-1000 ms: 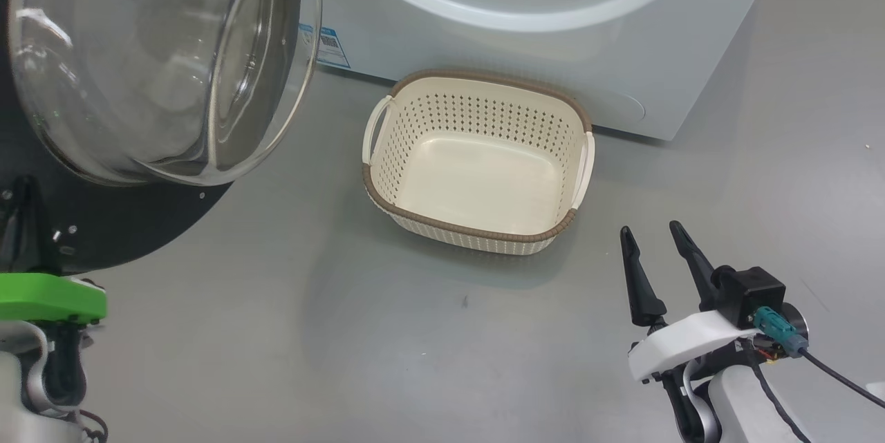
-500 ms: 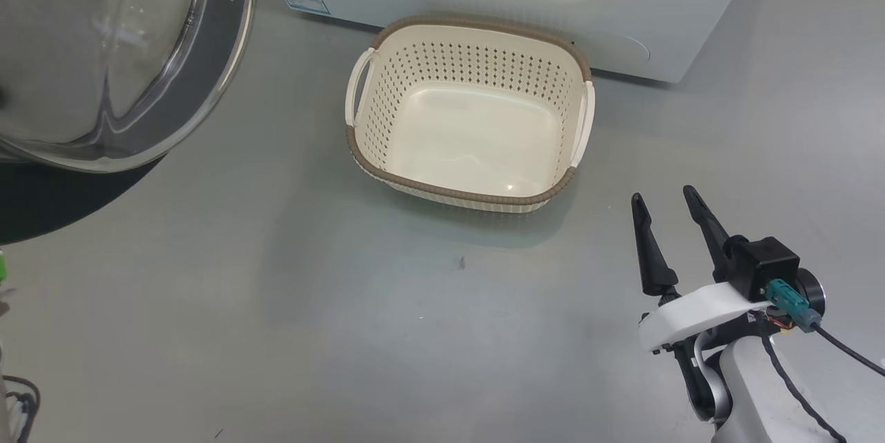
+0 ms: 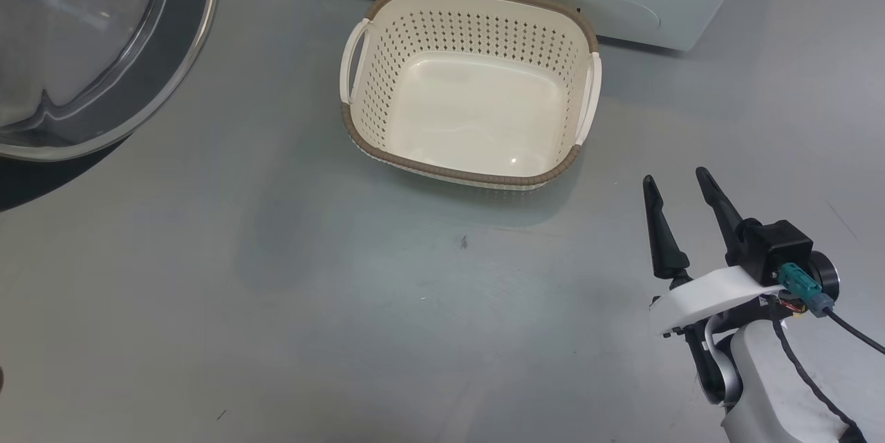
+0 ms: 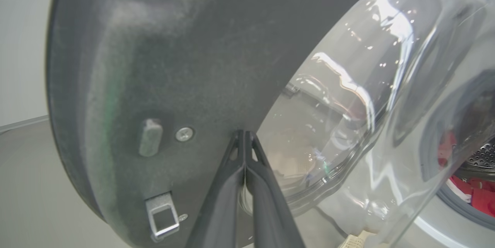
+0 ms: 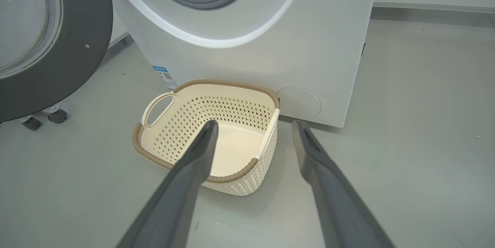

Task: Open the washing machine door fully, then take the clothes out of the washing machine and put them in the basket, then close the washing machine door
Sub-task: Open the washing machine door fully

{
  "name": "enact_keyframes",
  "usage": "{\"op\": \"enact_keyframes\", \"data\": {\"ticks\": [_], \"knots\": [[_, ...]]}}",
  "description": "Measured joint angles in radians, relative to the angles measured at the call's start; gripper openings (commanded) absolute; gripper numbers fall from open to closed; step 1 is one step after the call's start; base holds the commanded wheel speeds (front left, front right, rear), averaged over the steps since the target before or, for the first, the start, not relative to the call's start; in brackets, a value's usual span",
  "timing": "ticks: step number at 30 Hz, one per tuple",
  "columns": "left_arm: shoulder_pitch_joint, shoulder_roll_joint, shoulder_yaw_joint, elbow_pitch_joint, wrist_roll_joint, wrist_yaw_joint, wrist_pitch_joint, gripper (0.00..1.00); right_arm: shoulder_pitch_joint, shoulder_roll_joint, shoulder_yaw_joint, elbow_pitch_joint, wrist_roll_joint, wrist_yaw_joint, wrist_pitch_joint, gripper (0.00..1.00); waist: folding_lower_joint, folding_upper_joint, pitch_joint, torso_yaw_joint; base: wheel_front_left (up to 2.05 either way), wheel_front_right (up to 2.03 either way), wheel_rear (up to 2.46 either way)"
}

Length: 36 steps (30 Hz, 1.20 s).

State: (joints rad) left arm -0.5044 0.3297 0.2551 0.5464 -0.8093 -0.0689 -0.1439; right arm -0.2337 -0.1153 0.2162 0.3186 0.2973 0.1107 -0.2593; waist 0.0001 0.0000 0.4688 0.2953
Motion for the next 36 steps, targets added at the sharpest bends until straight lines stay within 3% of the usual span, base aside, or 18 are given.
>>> {"op": "enact_keyframes", "data": {"ticks": [18, 36], "knots": [[-0.009, -0.009, -0.115, 0.085, 0.074, -0.035, -0.043, 0.0, -0.005, 0.021, -0.012, 0.046, 0.014, 0.001, 0.0, 1.0, 0.0, 0.0, -0.095, 0.002, 0.0, 0.0, 0.0], [0.11, -0.037, -0.244, 0.028, 0.152, -0.051, -0.065, 0.0, 0.013, 0.051, -0.021, 0.049, 0.059, 0.002, 0.0, 1.0, 0.0, 0.0, -0.276, -0.057, 0.0, 0.0, 0.0]]}}
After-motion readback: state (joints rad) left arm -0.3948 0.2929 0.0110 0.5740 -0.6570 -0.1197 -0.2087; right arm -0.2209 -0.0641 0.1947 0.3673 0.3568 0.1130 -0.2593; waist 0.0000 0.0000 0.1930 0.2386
